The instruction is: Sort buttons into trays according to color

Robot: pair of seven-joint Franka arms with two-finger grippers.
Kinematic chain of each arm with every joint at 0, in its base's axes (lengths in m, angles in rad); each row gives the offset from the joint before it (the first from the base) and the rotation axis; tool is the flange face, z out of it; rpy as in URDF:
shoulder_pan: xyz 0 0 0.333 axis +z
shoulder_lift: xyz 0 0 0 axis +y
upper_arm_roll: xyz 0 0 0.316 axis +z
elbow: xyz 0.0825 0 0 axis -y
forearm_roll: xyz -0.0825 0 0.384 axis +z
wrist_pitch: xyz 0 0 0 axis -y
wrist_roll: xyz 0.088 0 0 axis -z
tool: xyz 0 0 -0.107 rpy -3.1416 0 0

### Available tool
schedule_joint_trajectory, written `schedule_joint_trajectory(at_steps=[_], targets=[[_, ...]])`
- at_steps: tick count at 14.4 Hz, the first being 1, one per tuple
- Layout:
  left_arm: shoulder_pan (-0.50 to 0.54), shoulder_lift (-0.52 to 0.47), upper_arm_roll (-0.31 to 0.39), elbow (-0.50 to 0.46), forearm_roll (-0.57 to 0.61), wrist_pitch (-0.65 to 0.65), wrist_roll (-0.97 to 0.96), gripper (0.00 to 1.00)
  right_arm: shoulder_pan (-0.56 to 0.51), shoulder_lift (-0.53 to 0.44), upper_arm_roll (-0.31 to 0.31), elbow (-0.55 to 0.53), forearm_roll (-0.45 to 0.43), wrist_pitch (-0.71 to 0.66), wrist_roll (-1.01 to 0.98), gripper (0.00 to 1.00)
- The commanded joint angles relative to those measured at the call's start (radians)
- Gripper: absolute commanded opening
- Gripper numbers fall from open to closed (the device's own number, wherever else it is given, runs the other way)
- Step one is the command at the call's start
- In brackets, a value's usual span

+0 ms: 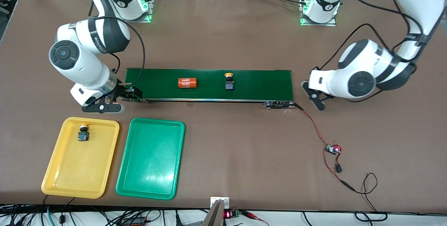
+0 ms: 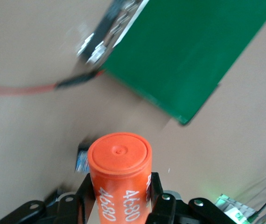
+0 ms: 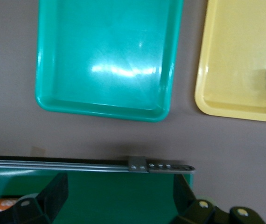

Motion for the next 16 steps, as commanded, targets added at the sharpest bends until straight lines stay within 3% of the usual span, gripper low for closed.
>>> schedule_joint_trajectory(at_steps=[1, 7, 11, 14, 16], targets=[[-0.119, 0.003, -0.001, 0.028, 0.009, 0.004, 0.077, 0.01, 0.060, 0.028, -0.004, -0.008, 0.016, 0.043, 0.031, 1.00], [-0.331, 0.043, 0.014, 0.026, 0.239, 0.025, 0.077, 0.01, 0.184, 0.060, -0.004, 0.006, 0.018, 0.042, 0.223, 1.00], [-0.357, 0.097, 0.020, 0.023, 0.337, 0.038, 0.074, 0.01, 0.261, 0.103, -0.004, 0.008, 0.022, 0.074, 0.321, 1.00], [-0.410, 0.102, 0.087, 0.025, 0.344, 0.054, 0.062, 0.04, 0.311, 0.124, -0.004, 0.006, 0.021, 0.086, 0.367, 1.00], [-0.434, 0.102, 0.121, 0.025, 0.342, 0.074, 0.045, 0.17, 0.348, 0.131, -0.006, 0.006, 0.022, 0.094, 0.383, 1.00]])
